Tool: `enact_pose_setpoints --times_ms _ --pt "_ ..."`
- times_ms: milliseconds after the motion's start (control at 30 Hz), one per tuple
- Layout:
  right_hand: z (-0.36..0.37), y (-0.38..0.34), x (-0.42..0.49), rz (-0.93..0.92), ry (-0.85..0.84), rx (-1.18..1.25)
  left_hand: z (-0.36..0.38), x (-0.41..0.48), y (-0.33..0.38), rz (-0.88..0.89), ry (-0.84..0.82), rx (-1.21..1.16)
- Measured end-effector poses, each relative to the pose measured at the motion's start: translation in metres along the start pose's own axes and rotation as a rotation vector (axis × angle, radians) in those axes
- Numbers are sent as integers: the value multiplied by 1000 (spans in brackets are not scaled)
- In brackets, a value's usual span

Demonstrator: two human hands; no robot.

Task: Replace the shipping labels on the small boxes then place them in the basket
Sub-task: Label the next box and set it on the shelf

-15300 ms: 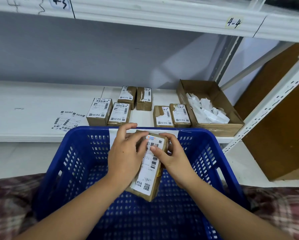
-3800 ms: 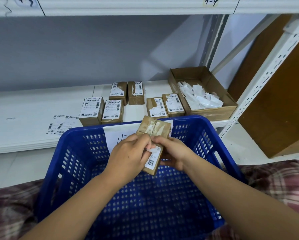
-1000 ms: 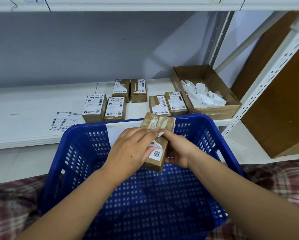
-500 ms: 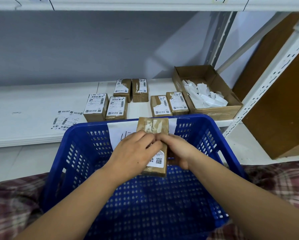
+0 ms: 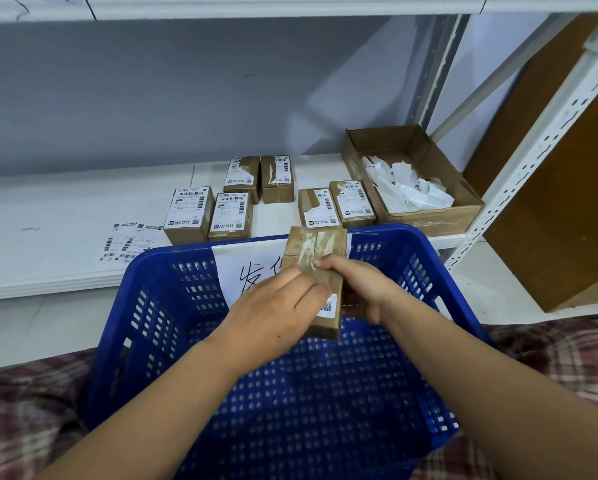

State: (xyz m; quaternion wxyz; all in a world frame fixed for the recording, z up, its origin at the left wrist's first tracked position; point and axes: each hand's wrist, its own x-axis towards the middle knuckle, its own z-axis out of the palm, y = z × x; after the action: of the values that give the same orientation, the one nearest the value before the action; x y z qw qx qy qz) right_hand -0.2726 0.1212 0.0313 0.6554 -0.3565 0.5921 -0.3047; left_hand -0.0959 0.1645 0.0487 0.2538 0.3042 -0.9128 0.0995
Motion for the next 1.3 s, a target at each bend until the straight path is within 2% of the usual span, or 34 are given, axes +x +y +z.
enact_pose_setpoints --times_ms 167,400,500,600,867,967,1300 --pt "0 4 1 47 29 27 2 0 -3 -231 -6 -178" --pt "0 2 -1 67 3 31 3 -1 1 -281 -23 -132" --pt "5 7 -1 76 -17 25 5 0 -3 -201 -17 10" --pt "10 10 -1 46 -25 -29 8 -1 -4 -151 -41 25" --pt "7 4 -3 6 -7 -23 6 -3 0 -35 49 195" --pt "3 0 -3 -9 -6 -14 5 -2 1 -30 85 210" --pt "-2 -3 1 -24 20 41 -5 4 1 -53 25 105"
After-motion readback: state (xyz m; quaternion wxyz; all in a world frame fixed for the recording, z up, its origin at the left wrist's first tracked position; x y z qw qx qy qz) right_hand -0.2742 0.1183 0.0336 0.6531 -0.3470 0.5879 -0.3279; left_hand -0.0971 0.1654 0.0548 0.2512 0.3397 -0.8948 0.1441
